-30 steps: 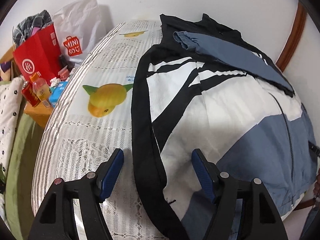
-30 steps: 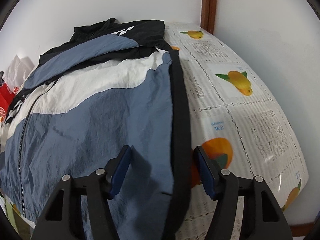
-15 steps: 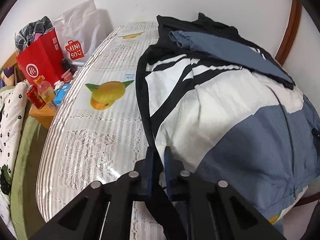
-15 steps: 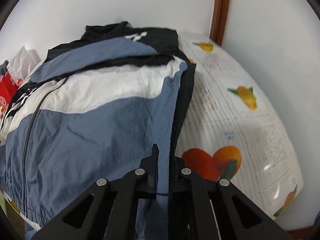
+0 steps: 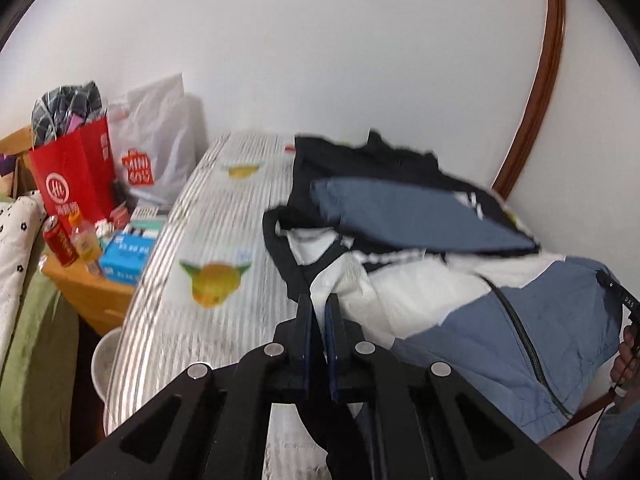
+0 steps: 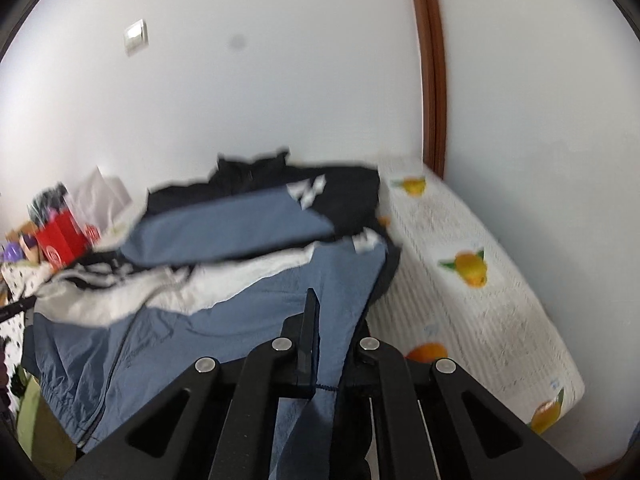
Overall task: Fold large clothes
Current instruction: 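Grasp the jacket hem edge with both grippers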
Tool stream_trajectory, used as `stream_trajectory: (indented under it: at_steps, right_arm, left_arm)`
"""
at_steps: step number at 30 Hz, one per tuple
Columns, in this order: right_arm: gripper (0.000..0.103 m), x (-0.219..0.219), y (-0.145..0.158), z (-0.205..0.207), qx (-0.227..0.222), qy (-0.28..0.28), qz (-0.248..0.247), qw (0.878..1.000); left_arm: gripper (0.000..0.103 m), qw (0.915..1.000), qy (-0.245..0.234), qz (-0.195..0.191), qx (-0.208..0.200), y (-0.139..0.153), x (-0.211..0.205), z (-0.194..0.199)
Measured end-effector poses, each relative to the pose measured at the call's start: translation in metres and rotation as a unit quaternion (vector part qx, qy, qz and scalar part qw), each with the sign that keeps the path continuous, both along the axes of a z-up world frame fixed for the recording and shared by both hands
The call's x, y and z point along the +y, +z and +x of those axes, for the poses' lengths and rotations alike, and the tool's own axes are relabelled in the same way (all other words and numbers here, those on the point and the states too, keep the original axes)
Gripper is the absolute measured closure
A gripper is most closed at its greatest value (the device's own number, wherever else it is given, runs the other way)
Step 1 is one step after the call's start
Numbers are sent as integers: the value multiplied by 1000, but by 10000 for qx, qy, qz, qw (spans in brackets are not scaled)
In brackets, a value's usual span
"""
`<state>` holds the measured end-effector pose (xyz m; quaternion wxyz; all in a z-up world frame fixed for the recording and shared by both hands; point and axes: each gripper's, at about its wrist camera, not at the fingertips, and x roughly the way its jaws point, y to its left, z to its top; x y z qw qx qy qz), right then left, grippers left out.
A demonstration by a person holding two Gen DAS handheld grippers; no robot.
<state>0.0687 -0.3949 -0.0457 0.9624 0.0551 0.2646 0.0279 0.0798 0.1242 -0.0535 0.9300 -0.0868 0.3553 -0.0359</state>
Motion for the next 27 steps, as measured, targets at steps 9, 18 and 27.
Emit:
stream_trajectory:
  at_steps: [9,18,27]
  right_arm:
    - [98,8,37,44,-218,-88,54,9997]
    - [98,-1,35,126,31,-207,588,9980]
    - [98,1,5,198,365,-304,448,9979]
  left_arm:
    - [97,9994,117,-101,-320,33,-2,55]
    - [97,9982,551,-200,-156,28,-1,128]
    - [96,9966,731,358,153,-3,-15,192]
